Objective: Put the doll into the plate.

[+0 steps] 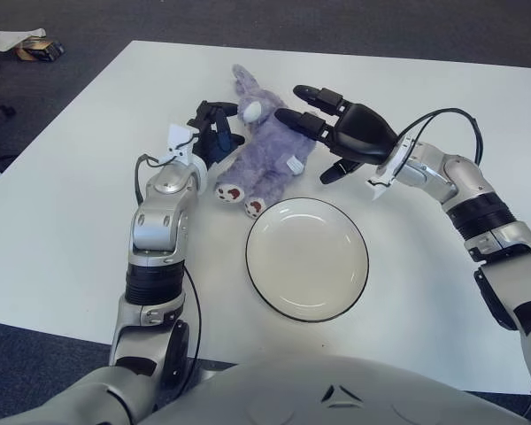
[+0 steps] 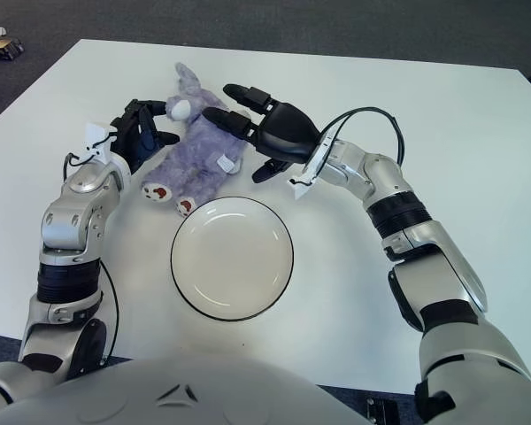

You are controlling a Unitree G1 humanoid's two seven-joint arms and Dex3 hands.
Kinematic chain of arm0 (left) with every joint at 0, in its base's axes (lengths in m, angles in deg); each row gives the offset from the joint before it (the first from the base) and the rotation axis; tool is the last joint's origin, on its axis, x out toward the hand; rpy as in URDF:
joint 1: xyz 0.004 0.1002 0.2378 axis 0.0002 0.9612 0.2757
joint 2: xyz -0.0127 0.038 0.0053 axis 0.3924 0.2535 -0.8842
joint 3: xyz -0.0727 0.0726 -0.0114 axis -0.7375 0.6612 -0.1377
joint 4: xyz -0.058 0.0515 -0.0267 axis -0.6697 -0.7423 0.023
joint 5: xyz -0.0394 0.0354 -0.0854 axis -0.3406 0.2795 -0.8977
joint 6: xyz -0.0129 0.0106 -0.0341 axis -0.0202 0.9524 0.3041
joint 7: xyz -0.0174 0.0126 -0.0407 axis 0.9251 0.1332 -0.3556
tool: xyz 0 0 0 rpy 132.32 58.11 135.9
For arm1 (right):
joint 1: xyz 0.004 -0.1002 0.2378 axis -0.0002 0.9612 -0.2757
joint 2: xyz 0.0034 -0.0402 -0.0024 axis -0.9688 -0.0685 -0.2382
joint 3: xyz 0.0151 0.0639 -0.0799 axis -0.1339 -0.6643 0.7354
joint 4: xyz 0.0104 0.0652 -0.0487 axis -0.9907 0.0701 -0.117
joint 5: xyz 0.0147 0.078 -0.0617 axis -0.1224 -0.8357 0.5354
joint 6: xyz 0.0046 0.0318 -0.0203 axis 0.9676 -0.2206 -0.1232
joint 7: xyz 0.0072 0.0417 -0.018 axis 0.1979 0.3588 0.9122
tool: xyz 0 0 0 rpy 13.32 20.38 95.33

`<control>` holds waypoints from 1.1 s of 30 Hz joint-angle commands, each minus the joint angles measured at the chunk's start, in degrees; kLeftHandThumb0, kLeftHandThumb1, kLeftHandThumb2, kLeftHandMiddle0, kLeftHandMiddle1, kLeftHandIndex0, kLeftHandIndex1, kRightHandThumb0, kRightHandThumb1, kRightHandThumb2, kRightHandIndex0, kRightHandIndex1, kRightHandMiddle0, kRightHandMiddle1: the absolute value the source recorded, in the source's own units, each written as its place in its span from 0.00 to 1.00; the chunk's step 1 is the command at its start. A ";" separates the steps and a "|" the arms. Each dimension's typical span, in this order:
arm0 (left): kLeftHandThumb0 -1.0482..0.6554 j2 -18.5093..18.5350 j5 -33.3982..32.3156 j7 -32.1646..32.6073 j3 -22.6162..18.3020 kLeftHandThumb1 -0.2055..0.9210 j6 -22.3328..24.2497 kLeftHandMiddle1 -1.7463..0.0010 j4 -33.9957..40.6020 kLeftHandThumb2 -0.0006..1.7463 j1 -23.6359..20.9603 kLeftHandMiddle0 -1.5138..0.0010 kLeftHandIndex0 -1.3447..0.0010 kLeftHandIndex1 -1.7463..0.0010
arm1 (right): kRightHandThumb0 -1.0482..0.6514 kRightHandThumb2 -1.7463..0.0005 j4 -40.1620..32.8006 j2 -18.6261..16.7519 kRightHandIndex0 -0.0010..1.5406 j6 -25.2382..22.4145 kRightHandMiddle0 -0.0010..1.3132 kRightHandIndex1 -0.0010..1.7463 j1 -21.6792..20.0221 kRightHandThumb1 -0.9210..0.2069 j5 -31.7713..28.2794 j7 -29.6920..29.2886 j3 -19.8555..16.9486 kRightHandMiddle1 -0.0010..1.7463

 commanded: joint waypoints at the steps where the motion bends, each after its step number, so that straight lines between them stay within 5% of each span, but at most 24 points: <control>1: 0.10 -0.06 -0.92 0.59 -0.59 1.00 0.76 0.24 0.70 0.65 -0.73 0.79 0.98 0.17 | 0.29 0.56 0.97 -0.77 0.03 -0.28 0.00 0.00 -1.60 0.27 1.26 -1.69 0.63 0.02; 33: 0.10 0.69 -1.15 0.83 0.64 1.00 -2.12 0.25 1.03 0.58 1.47 0.88 1.00 0.23 | 0.40 0.46 12.70 -8.23 0.09 -5.70 0.00 0.01 -4.00 0.38 6.86 -19.18 6.93 0.36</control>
